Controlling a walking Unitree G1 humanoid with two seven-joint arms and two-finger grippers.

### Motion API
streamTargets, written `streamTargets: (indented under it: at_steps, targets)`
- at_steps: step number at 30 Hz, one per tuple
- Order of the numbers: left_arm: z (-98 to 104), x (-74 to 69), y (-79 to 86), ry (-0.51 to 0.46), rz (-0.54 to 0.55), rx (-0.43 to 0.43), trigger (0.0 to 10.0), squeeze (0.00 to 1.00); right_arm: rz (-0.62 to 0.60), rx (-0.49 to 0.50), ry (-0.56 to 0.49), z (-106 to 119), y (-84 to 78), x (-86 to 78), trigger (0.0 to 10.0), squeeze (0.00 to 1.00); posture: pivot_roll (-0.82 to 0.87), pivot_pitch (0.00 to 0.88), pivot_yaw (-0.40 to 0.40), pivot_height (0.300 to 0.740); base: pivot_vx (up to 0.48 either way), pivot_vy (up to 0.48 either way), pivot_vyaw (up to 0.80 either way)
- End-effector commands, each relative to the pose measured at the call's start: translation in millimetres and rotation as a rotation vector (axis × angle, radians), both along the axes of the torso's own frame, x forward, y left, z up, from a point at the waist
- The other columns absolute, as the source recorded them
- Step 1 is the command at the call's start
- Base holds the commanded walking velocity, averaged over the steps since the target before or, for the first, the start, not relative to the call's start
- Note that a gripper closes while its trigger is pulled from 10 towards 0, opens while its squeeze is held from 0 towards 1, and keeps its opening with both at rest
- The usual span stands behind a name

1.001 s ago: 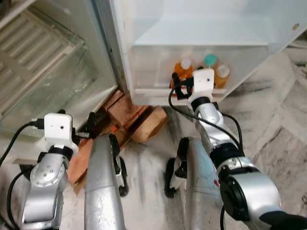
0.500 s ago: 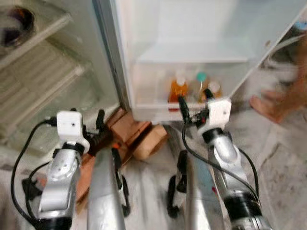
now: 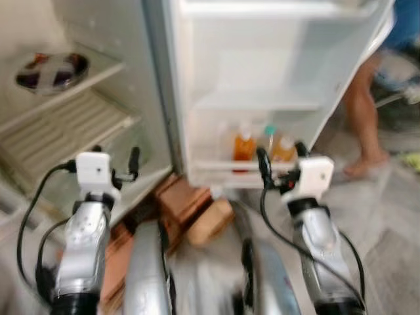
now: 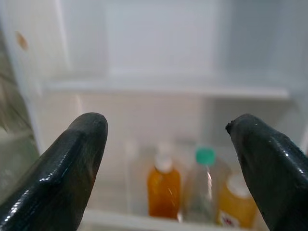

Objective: Restocking fridge

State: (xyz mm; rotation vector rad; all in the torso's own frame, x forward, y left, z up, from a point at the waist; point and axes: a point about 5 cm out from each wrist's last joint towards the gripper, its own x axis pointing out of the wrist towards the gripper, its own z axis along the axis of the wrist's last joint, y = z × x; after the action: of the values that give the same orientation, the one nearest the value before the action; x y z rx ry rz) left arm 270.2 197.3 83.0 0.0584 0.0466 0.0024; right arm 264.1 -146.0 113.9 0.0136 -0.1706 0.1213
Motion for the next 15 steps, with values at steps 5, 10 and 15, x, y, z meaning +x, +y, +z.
streamTargets:
  at_steps: [5,10,15]
  targets:
    - [18,15.7,-8.5,-0.087,-0.045,0.021,10.0,0.0,0.012,-0.015,-0.029,13,2.1,14.8,10.0,0.0,-0.02,0.0,0.031,0.662,0.0,0.0,0.0]
    - [13,11.7,-11.0,-0.081,-0.059,0.023,10.0,0.0,-0.006,-0.003,-0.021,12,0.1,16.2,10.0,0.0,-0.01,0.0,0.029,0.702,0.0,0.0,0.0]
    - [10,6.8,-12.2,-0.068,-0.064,0.016,10.0,0.0,-0.039,0.02,0.018,2,-1.9,8.1,10.0,0.0,-0.01,0.0,0.017,0.737,0.0,0.0,0.0]
